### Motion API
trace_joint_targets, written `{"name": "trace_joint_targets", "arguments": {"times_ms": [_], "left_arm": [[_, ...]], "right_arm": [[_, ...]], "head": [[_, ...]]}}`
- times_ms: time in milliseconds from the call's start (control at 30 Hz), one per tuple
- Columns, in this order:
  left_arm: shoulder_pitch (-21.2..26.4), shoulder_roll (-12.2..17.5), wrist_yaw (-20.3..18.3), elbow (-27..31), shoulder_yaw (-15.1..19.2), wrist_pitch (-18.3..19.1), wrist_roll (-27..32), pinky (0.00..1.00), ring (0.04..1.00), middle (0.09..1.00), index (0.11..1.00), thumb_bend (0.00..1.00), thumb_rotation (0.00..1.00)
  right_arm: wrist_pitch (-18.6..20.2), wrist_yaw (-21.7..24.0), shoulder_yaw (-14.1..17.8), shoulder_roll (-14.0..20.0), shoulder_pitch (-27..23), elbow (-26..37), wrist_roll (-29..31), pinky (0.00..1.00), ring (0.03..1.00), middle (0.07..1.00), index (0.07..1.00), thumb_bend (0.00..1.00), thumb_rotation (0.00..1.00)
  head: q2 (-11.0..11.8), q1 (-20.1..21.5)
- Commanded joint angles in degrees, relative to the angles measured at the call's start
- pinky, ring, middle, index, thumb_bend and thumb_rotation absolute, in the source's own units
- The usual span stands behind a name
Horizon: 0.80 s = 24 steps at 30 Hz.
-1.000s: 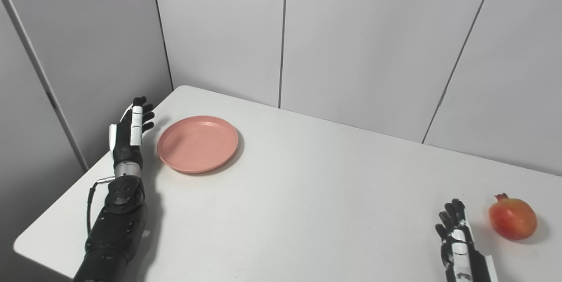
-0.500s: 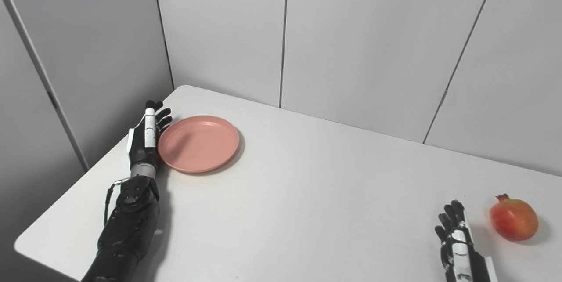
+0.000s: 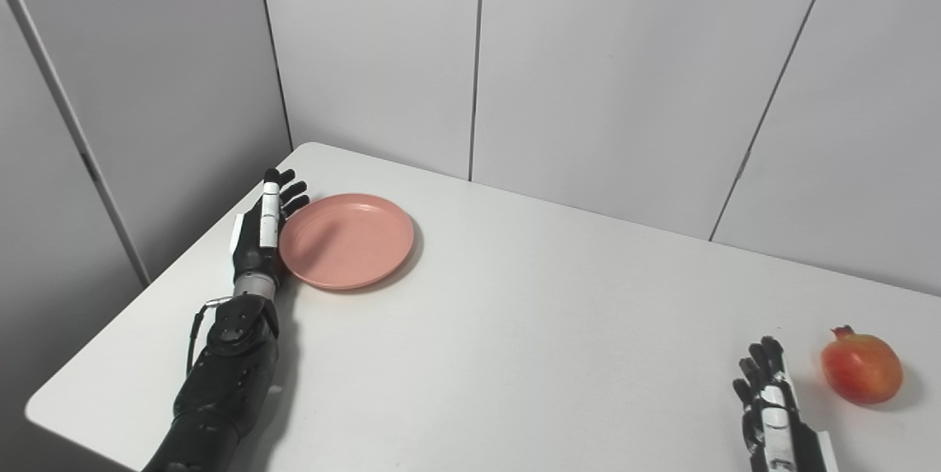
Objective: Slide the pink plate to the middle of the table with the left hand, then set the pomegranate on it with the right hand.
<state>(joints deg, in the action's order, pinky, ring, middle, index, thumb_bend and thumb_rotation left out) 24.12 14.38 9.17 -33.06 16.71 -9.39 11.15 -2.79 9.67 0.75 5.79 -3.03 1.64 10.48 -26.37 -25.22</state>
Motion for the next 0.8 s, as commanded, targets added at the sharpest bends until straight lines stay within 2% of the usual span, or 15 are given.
{"name": "trace_joint_targets", "arguments": {"times_ms": [0, 233, 500, 667, 767], "left_arm": [[2.02, -0.28, -1.64, 1.68, -0.90, 0.74, -0.02, 0.84, 0.852, 0.843, 0.842, 0.77, 1.00], [2.41, -3.01, 2.24, 4.86, -3.61, 2.51, -4.80, 0.86, 0.859, 0.856, 0.843, 0.72, 1.00], [1.67, -5.72, 3.48, 8.22, -6.29, 5.99, -8.35, 0.86, 0.861, 0.863, 0.862, 0.71, 1.00], [1.49, -8.30, 0.22, 11.50, -5.32, 10.76, -2.65, 0.88, 0.881, 0.879, 0.876, 0.73, 1.00], [1.45, -9.47, -0.01, 12.95, -6.13, 12.81, -2.31, 0.87, 0.886, 0.884, 0.882, 0.74, 1.00]], "right_arm": [[0.36, 0.21, 0.35, 0.29, -1.60, 2.26, 0.75, 1.00, 1.000, 1.000, 1.000, 0.44, 0.93], [0.30, 0.16, 0.34, 0.50, -1.73, 2.25, 0.45, 1.00, 1.000, 1.000, 1.000, 0.45, 0.93], [0.89, -0.02, 0.32, 0.34, -1.69, 2.84, 0.50, 1.00, 1.000, 1.000, 1.000, 0.42, 0.95], [0.75, -0.03, 0.19, 0.48, -1.63, 2.93, 0.03, 1.00, 1.000, 1.000, 1.000, 0.43, 0.95], [1.26, -0.43, 0.40, 0.07, -1.57, 3.24, 0.21, 1.00, 1.000, 1.000, 1.000, 0.44, 0.94]], "head": [[-0.02, 0.07], [-0.10, -0.13], [-0.13, 0.00], [-0.38, 0.52], [-0.44, 0.63]]}}
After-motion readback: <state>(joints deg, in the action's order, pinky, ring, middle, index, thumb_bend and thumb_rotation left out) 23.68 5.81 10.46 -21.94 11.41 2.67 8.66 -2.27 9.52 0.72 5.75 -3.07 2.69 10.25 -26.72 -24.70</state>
